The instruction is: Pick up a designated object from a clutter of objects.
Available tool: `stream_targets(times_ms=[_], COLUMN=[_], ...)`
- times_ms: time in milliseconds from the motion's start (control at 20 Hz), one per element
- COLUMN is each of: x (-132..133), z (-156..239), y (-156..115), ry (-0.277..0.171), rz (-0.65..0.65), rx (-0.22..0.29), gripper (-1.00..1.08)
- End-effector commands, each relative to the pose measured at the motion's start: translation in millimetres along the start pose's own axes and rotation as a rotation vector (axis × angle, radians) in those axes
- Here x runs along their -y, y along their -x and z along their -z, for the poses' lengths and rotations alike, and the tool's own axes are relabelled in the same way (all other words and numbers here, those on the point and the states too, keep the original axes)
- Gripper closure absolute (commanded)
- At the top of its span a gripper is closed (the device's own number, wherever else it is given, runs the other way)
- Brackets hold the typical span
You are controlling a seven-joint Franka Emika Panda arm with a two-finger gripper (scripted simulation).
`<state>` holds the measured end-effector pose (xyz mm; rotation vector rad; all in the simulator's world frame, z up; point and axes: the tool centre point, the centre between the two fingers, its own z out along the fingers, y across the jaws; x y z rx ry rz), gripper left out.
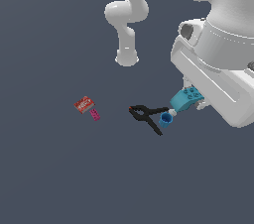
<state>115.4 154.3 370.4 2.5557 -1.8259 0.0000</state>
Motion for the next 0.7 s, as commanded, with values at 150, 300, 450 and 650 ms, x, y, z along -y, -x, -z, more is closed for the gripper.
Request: stream_targets(times_ms=[150,300,450,650], x=[9.8,13.0,15.0,16.0], z=[16.0,20.8,23.7,25.0], y=[5.1,6.6,7.5,7.9], ry=[0.000,0.000,0.000,0.000], rz=[0.000,0.000,0.000,0.000], rx=[0.000,0.000,0.000,0.000], gripper=[1.08,1.08,1.08,1.08])
